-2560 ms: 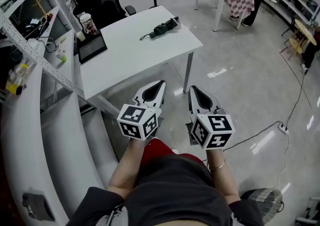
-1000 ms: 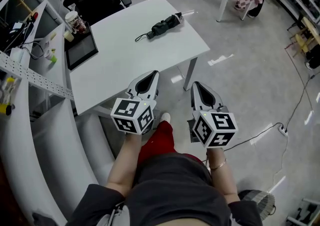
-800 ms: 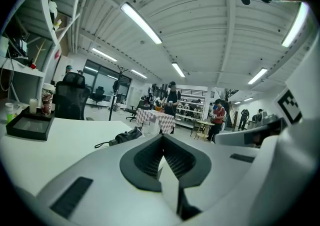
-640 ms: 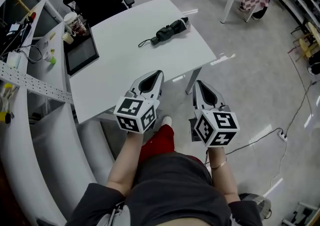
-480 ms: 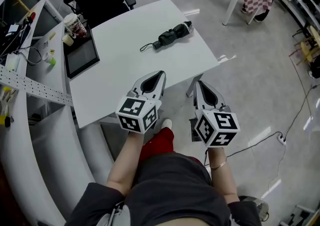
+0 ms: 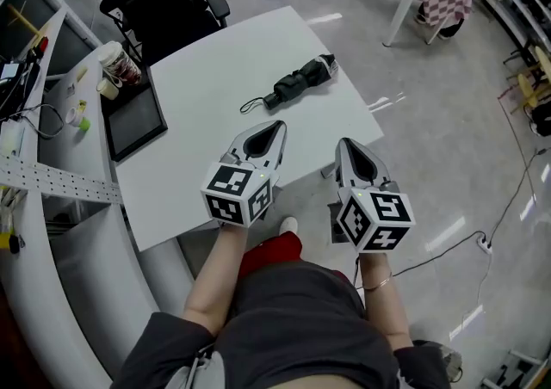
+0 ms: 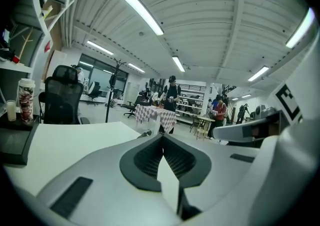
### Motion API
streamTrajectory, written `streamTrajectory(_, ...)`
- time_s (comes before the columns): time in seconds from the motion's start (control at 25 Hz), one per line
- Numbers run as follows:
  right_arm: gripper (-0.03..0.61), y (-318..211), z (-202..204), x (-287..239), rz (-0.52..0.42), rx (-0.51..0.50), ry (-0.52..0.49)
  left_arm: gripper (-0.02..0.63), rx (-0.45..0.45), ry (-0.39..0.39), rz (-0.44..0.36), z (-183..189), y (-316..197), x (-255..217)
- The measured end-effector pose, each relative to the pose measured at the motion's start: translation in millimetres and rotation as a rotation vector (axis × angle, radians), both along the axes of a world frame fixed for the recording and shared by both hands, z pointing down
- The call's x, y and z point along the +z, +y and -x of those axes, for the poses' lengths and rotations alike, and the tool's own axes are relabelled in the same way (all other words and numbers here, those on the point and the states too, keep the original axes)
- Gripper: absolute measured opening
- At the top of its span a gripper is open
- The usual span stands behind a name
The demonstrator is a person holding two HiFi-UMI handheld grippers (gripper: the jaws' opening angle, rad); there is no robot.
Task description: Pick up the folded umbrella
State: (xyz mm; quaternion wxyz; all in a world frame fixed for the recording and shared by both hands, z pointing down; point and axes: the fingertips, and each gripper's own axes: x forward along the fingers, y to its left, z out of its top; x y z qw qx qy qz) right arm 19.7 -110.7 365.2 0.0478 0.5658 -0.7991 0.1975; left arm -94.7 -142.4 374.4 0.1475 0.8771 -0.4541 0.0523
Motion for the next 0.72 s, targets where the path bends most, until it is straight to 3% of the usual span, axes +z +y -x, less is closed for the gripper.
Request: streamTrajectory(0.72,0.018,-62,6,13,0.03,0.066,0.024,0.017,0.105,-0.067,0.027,-5,-73,19)
